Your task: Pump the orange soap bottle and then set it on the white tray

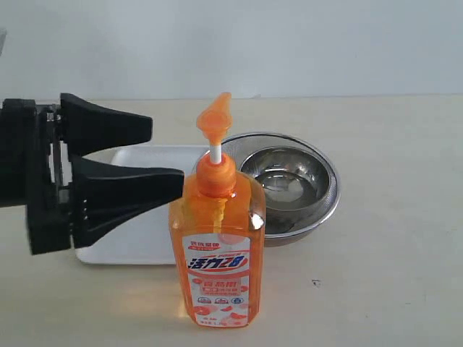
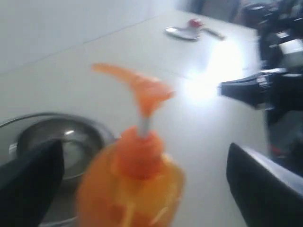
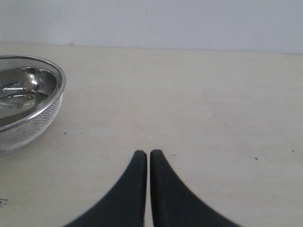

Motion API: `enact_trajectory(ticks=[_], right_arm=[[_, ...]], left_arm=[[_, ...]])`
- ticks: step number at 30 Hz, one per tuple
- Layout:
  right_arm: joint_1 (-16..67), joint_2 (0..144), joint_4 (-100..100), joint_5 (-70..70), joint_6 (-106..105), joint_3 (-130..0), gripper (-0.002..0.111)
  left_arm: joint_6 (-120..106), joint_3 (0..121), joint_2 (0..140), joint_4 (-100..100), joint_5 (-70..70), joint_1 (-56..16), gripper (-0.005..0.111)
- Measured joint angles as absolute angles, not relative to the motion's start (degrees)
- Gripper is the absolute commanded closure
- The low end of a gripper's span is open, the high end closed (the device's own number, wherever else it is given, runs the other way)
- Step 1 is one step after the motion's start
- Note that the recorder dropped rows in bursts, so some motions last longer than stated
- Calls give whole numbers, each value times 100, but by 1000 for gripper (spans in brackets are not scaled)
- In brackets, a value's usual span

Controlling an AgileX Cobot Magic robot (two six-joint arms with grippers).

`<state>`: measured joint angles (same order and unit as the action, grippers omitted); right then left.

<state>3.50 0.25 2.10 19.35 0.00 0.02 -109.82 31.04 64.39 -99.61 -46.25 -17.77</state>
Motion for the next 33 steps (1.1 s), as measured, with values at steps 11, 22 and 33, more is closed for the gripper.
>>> enact_trajectory(ticks=[11,22,33], right_arm=[[350,25,210,1935,0,2,108],[350,25,210,1935,0,2,108],[350,25,210,1935,0,2,108]], left_arm=[[-9368,3084,5992,-9957,-1800,-1963,21],[-8487,3084,5958,-9691,-3334,-1963,21],[-9022,3084,5953,-9136,-5840,-1990,21]])
